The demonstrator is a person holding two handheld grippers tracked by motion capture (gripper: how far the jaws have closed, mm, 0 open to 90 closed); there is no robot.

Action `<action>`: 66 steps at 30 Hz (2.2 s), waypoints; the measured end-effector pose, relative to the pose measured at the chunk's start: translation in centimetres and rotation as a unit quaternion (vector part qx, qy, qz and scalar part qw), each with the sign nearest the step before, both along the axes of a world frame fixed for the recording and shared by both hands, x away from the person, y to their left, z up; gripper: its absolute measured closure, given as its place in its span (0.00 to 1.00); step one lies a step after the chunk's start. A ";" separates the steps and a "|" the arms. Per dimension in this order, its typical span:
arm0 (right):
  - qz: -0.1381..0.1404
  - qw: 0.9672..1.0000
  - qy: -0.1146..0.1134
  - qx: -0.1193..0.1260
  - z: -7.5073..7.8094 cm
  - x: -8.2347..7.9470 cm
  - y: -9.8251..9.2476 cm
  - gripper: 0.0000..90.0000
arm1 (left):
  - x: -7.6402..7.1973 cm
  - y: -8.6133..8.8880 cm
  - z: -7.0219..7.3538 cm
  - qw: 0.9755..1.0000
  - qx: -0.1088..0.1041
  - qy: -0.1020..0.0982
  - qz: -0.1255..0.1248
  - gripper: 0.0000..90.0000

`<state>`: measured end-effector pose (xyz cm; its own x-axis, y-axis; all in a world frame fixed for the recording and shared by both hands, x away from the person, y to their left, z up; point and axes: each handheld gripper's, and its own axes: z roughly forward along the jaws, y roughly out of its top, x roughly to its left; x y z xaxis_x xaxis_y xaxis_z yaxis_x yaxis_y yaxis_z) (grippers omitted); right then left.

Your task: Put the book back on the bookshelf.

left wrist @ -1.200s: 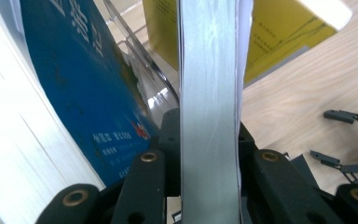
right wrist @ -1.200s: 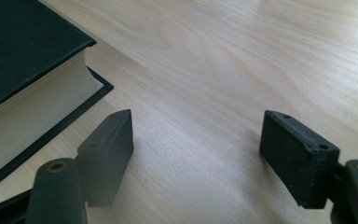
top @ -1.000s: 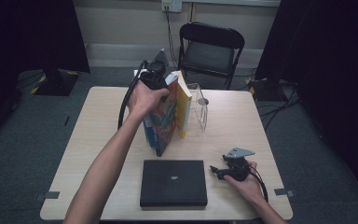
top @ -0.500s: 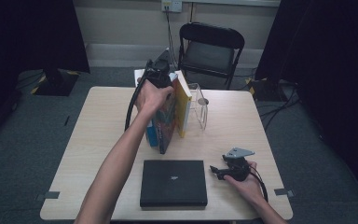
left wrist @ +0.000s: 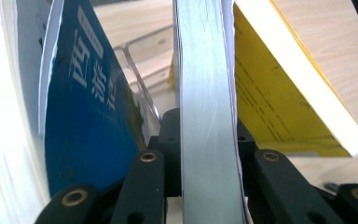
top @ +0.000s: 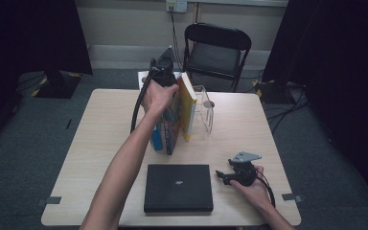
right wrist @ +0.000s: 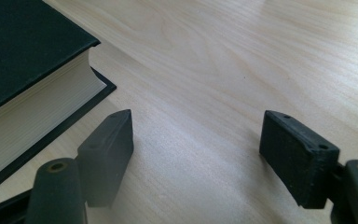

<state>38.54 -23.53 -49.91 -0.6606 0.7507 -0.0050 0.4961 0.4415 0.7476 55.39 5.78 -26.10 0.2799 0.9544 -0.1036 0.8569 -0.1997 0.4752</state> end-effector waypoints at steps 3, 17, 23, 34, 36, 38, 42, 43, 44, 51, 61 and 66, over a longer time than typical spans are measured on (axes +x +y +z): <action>-0.001 1.000 0.001 0.001 0.0 0.0 0.0 0.29 | -0.1 -0.2 -0.1 1.000 0.008 -0.001 -0.008 0.82; 0.000 1.000 0.001 0.001 0.0 0.0 0.1 0.29 | -0.9 0.5 0.0 0.998 0.018 0.004 -0.054 0.82; 0.000 1.000 0.001 0.000 0.0 0.0 0.1 0.29 | -0.5 0.5 1.0 0.999 0.012 -0.008 -0.041 0.82; 0.003 1.000 0.002 0.001 0.0 0.0 0.1 0.29 | 0.1 -0.5 -0.8 0.998 0.029 -0.034 -0.051 0.82; 0.003 1.000 0.002 0.001 0.0 0.0 0.1 0.29 | -0.1 -0.3 -0.8 0.997 0.030 -0.031 -0.057 0.82; 0.002 1.000 0.001 0.001 0.0 0.0 0.1 0.29 | -0.1 -0.1 -0.8 0.997 0.029 -0.030 -0.065 0.82; 0.002 1.000 0.001 0.001 0.0 0.0 0.1 0.29 | -0.3 0.5 -0.9 0.997 0.019 -0.024 -0.065 0.82; 0.002 1.000 0.001 0.001 0.0 0.0 0.1 0.29 | -0.3 0.5 -0.9 0.997 0.019 -0.024 -0.065 0.82; 0.002 1.000 0.000 0.000 0.0 0.1 0.1 0.29 | -0.3 0.6 -0.9 0.997 0.018 -0.026 -0.064 0.82; 0.002 1.000 0.000 0.001 0.0 0.1 0.1 0.29 | -0.4 0.2 -1.1 0.997 0.015 -0.052 -0.053 0.82; 0.002 1.000 0.000 0.001 0.0 0.1 0.1 0.29 | -0.4 0.3 -1.8 0.997 0.006 -0.073 -0.038 0.82; 0.004 1.000 0.000 0.002 0.0 0.2 0.1 0.29 | -0.5 0.1 -1.8 0.997 -0.002 -0.079 -0.023 0.82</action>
